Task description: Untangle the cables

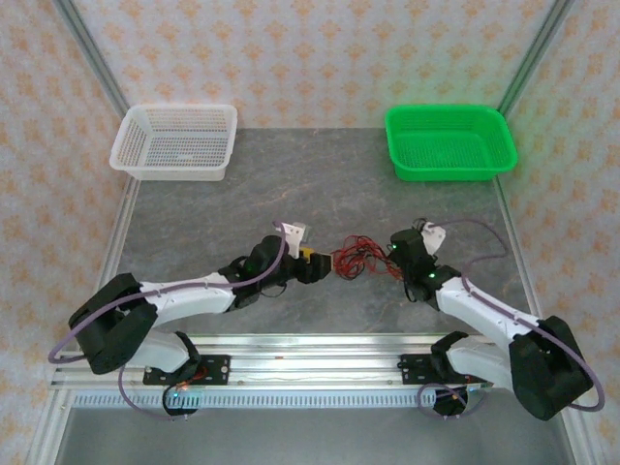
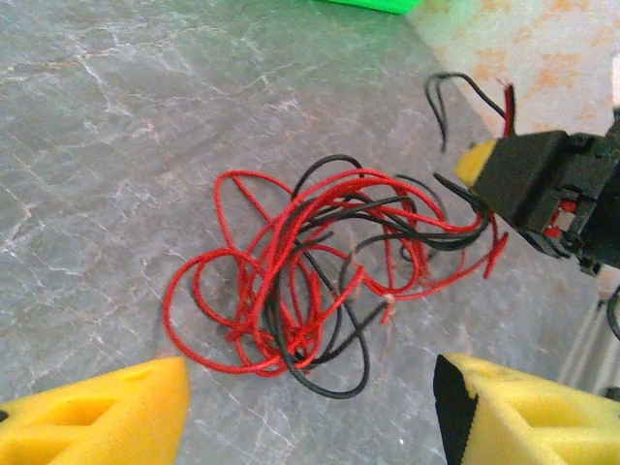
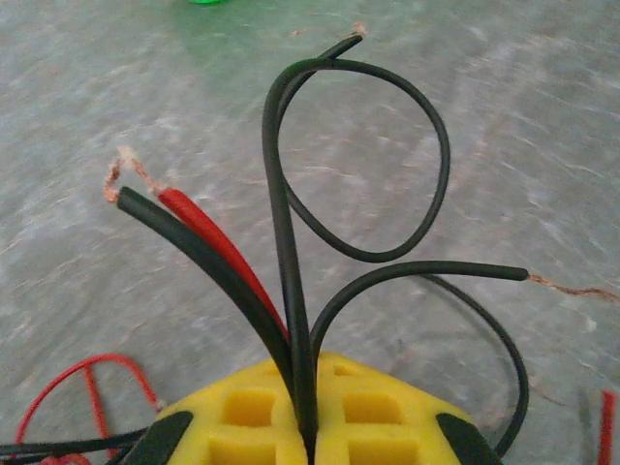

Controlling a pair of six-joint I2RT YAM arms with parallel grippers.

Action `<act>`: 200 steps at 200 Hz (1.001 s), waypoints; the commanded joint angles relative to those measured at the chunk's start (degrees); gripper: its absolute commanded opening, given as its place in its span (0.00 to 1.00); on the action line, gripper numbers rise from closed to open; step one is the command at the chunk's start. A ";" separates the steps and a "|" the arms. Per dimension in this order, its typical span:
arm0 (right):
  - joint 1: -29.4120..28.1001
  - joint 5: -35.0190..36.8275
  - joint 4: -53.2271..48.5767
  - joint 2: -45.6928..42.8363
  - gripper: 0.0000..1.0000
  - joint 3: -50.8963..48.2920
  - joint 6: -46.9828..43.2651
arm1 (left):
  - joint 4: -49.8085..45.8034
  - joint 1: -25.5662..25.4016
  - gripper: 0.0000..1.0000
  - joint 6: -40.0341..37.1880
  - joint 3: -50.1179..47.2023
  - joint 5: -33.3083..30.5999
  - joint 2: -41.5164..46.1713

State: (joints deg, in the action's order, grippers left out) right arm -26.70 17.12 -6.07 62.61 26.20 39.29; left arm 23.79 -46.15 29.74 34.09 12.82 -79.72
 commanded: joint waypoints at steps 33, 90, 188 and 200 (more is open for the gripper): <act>5.78 -1.58 -0.29 3.97 0.09 -0.45 5.92 | -13.76 -0.56 0.69 -2.41 11.16 -6.32 -10.51; 7.89 -4.00 -2.16 3.83 0.55 1.31 1.48 | -17.65 -3.47 0.71 -0.10 19.58 -3.39 -16.86; 7.49 -20.88 -15.51 -2.10 0.86 8.82 -8.26 | -36.63 -7.02 0.73 5.59 30.51 -10.54 -26.75; 6.74 -22.01 -15.64 -1.51 0.86 8.79 -8.33 | -36.78 -7.02 0.73 5.60 31.14 -11.34 -28.04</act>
State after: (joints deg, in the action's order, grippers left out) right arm -19.09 0.21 -18.44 61.52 34.79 32.08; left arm -7.75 -53.15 33.71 62.96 5.30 -105.67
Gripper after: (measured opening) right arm 0.863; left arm 0.726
